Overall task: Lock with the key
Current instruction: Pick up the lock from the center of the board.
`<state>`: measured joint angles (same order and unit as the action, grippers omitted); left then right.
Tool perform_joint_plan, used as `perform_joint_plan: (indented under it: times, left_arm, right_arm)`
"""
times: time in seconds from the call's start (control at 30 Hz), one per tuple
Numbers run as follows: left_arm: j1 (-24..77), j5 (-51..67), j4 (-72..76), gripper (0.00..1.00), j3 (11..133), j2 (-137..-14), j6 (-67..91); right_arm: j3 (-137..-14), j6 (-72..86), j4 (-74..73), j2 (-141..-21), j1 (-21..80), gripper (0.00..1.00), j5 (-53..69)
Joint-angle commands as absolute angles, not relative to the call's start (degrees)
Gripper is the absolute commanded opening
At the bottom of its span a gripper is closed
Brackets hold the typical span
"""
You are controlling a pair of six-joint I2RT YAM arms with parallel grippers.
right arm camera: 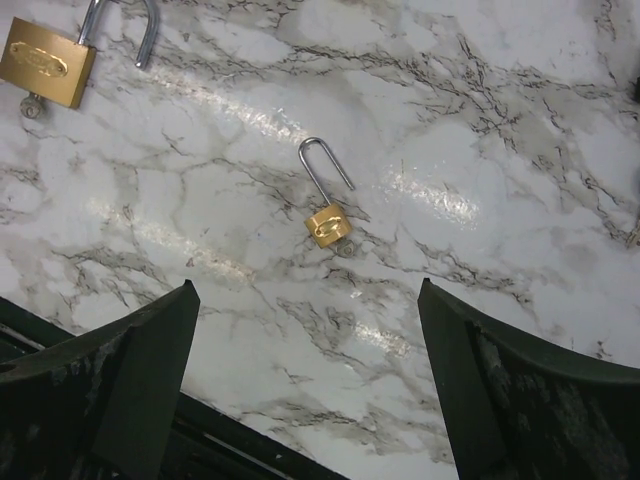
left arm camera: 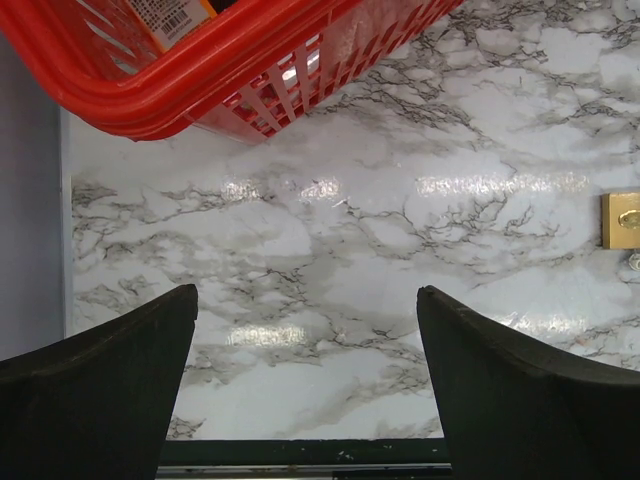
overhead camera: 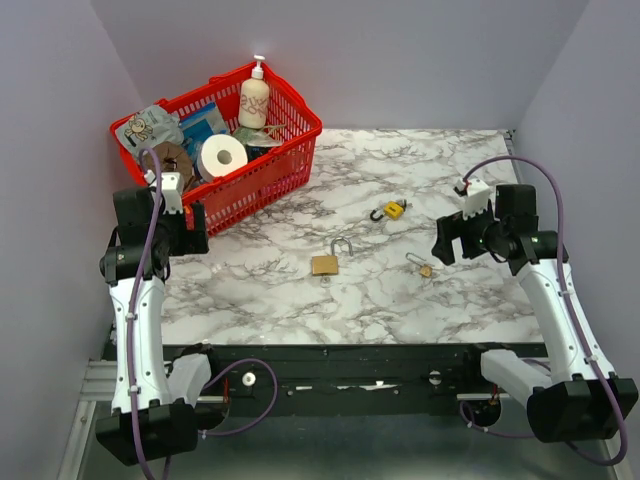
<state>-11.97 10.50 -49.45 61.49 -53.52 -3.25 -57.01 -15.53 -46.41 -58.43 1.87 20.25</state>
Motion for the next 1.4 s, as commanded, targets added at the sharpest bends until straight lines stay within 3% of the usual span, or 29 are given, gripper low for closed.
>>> perform_joint_plan:
  times: [0.0, 0.2, 0.47, 0.83, 1.23, 1.37]
  left_arm:
    - [-11.8, 11.5, -46.7, 0.99, 65.1, -51.9, -5.7]
    - [-10.6, 22.0, -51.8, 0.99, 68.7, -53.9, -12.7]
    - [-6.3, 27.2, -48.2, 0.99, 65.5, -53.4, -12.7]
    - [-5.6, 35.6, -42.5, 0.99, 59.9, -48.5, -14.9]
    - [-5.1, 36.9, -40.1, 0.97, 57.7, -47.7, -13.7]
    - [-4.8, 36.9, -39.0, 0.95, 57.5, -47.7, -12.9]
  right_arm:
    - [-59.2, -18.1, -47.6, -60.0, 1.8, 1.0, 21.6]
    - [-56.9, -25.2, -49.1, -62.1, 1.8, 1.0, 21.2]
    - [-57.1, -28.4, -51.2, -70.7, 3.8, 1.0, 18.5]
    - [-53.3, -31.2, -42.9, -80.5, 10.9, 0.98, 12.6]
    - [-51.3, -33.9, -34.9, -87.4, 14.3, 0.89, 9.3]
    - [-52.1, -34.9, -34.4, -89.3, 14.5, 0.8, 9.5]
